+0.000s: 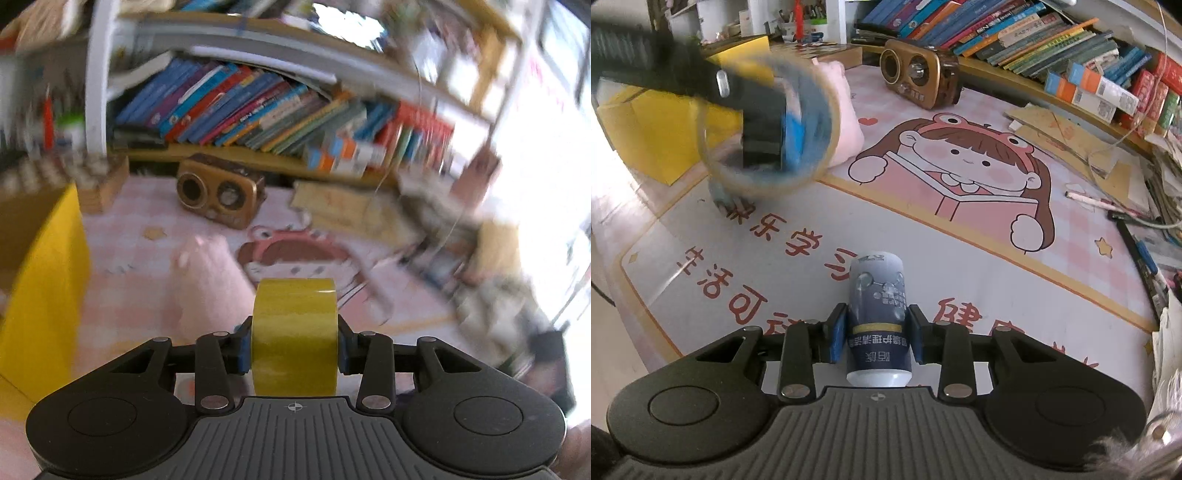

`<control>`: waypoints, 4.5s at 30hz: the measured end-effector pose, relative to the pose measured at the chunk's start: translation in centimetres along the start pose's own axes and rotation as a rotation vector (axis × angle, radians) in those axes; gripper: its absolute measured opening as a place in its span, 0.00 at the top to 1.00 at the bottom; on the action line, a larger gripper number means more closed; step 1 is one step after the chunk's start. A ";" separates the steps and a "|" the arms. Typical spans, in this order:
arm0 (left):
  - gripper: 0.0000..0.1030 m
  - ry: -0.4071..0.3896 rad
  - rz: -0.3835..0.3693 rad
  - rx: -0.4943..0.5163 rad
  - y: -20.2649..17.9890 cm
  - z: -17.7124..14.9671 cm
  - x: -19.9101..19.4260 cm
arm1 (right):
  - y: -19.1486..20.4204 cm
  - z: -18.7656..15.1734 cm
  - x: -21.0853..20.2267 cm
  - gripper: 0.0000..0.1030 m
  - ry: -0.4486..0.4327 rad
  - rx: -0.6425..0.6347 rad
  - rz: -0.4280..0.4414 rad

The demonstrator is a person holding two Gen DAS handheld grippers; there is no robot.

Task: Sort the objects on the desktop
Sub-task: 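Close the right tool on the spray bottle while the left tool grips the tape roll, then lift the tape roll with the left tool, shaking out the clips and blue item, then carry the spray bottle and tape roll with both tools toward the yellow box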

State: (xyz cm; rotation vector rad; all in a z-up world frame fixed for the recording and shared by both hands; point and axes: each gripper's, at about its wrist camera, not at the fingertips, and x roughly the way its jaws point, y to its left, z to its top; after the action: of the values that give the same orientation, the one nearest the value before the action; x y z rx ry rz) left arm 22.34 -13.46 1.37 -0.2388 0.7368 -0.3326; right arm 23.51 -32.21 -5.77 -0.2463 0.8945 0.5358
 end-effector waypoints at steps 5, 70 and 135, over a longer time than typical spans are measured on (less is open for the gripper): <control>0.62 0.000 0.006 -0.034 -0.1 0.1 0.5 | -0.1 0.4 0.2 0.70 -0.007 0.024 -0.003; 0.62 -0.062 -0.022 -0.065 3.2 -8.4 -12.6 | 8.4 -1.3 -10.8 0.70 -0.137 0.226 0.035; 0.62 -0.172 0.100 -0.128 18.0 -16.2 -29.7 | 34.6 0.3 -9.3 0.70 -0.071 -0.007 0.139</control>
State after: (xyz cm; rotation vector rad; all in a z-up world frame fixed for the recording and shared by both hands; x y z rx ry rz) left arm -5.62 12.76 2.17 -0.3458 0.5986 -0.1673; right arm 0.36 -6.12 2.34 -0.1710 0.8446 0.6728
